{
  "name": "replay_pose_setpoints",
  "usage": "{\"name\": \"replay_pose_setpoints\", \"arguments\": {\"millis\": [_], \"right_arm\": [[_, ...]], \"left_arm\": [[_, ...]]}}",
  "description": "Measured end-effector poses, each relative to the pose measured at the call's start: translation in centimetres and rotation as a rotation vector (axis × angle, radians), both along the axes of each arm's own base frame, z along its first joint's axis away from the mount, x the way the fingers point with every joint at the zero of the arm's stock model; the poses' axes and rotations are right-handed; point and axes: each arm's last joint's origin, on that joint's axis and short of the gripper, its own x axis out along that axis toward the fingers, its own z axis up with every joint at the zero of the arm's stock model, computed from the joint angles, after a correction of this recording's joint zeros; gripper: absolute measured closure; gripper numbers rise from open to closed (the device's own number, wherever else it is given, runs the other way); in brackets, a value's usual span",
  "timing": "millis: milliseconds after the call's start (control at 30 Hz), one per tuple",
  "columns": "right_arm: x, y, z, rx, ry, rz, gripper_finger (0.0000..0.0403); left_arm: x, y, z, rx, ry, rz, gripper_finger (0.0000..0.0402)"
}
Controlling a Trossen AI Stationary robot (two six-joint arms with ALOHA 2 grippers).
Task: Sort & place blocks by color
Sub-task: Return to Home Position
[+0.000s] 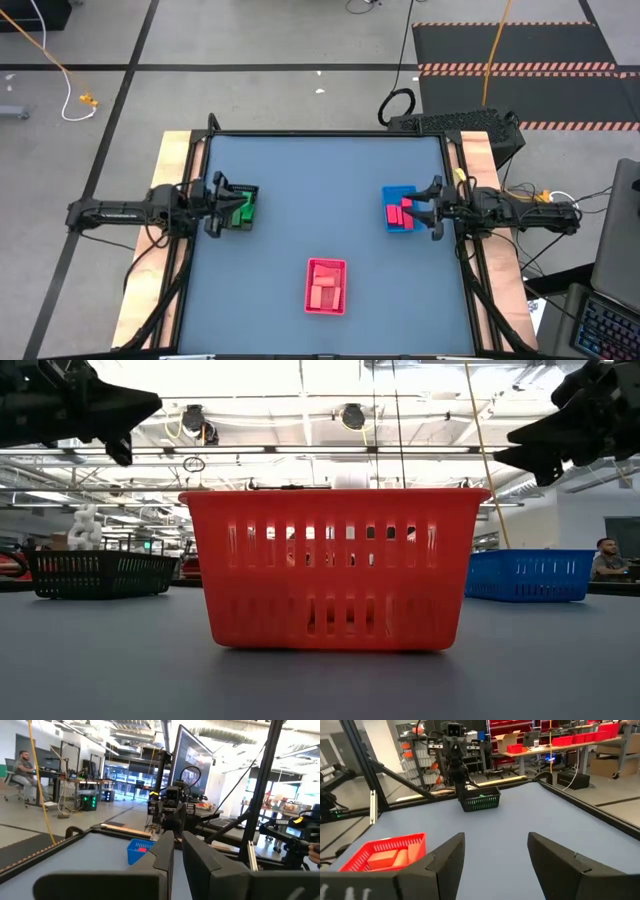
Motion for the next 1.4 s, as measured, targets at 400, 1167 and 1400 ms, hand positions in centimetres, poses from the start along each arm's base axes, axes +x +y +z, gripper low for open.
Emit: {"name": "replay_pose_setpoints", "arguments": {"millis": [400,1167,1400], "right_arm": [[0.0,0.1,-0.2,-0.019,0.012,0.049,0.0193],[0.8,0.1,-1.2,-0.021,-0.121,0.024,0.0193],[1.0,0.1,-1.6,-0.021,-0.081,0.05,0.0193]], "left_arm": [[-1.1,0.0,0.1,0.002,-0.038,0.002,0.0364],[-0.8,0.0,-1.7,0.051,0.16,0.009,0.0364],[-0.8,0.0,-2.2,0.08,0.206,0.0,0.0364]]}}
